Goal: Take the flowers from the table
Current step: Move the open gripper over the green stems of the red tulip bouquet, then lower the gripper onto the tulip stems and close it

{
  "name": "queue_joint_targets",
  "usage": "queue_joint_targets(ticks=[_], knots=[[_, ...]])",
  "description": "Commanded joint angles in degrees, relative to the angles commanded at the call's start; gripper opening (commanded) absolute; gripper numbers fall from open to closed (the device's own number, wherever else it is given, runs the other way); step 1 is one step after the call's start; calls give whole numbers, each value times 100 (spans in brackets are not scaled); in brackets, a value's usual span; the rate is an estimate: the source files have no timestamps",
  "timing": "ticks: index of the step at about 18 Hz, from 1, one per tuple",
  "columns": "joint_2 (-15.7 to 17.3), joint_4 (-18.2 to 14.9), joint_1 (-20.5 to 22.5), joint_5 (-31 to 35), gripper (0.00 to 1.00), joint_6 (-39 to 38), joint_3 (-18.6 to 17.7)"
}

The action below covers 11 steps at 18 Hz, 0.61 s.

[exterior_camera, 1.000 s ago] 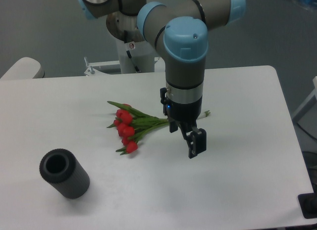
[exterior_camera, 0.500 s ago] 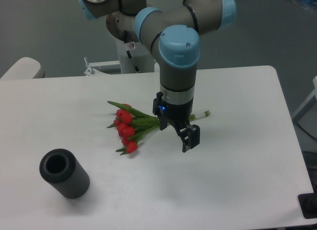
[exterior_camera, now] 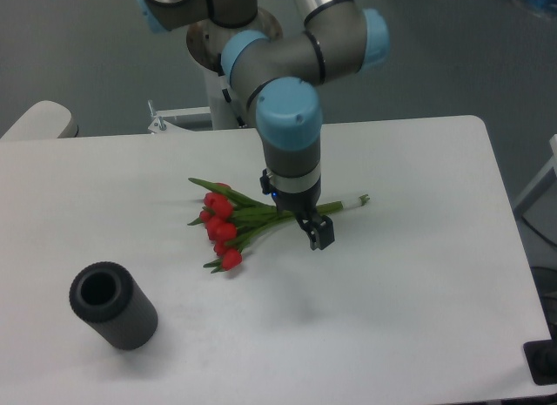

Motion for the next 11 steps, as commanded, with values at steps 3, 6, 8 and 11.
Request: queue_joint_targets(ticks=[3,6,8,11], knots=[[-61,0,-9,88,100,186,-123],[-62,44,0,114,100,343,-396],[-62,44,-9,132,100,370,-528],[-79,429,-9,106,100,361,-782]])
